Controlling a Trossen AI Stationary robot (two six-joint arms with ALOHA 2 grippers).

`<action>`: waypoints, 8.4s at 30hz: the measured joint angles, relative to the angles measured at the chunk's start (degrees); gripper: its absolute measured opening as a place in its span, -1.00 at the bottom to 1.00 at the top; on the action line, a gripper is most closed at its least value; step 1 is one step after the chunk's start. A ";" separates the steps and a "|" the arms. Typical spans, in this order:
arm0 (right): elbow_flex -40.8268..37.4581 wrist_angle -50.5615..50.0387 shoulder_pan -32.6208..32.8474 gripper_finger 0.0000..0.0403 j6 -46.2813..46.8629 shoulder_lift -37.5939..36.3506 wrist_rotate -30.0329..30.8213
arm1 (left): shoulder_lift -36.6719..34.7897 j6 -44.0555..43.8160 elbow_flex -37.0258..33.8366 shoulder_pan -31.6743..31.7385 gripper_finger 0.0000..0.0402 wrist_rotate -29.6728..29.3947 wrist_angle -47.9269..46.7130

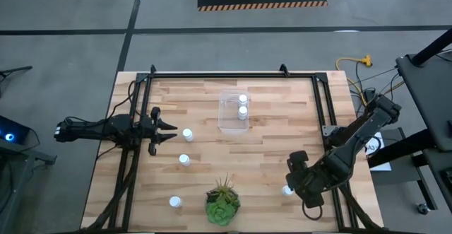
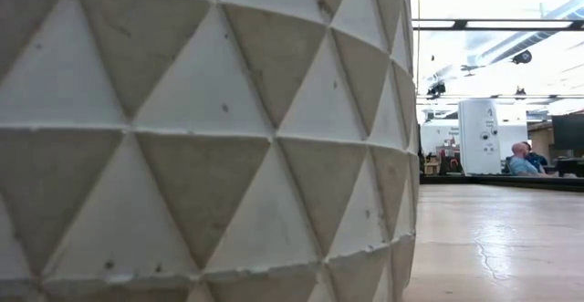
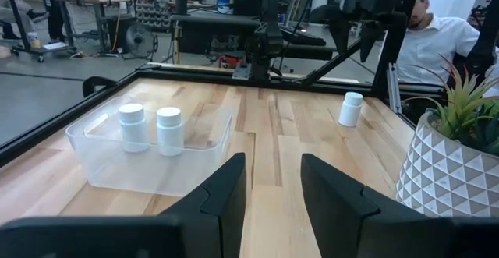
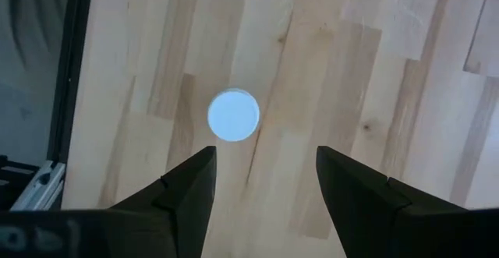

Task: Pick and place pill bottles into a basket
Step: Put the white pill bottle into the transparent bin

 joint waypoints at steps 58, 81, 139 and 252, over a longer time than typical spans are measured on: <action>-12.86 20.74 -0.08 0.04 -4.06 3.26 -2.93 | 0.00 -0.01 -0.01 -0.01 -0.47 0.00 -0.01; -14.42 22.67 -0.99 0.04 -5.60 3.24 -2.62 | -0.02 -0.01 -0.01 -0.01 -0.47 0.00 -0.02; -17.20 25.46 -4.50 -0.28 -7.84 3.26 -4.76 | 0.00 -0.01 -0.01 -0.01 -0.47 0.00 -0.01; 13.00 16.25 -57.91 -0.27 -61.09 26.35 -17.13 | 0.00 -0.01 -0.01 -0.01 -0.47 0.00 0.05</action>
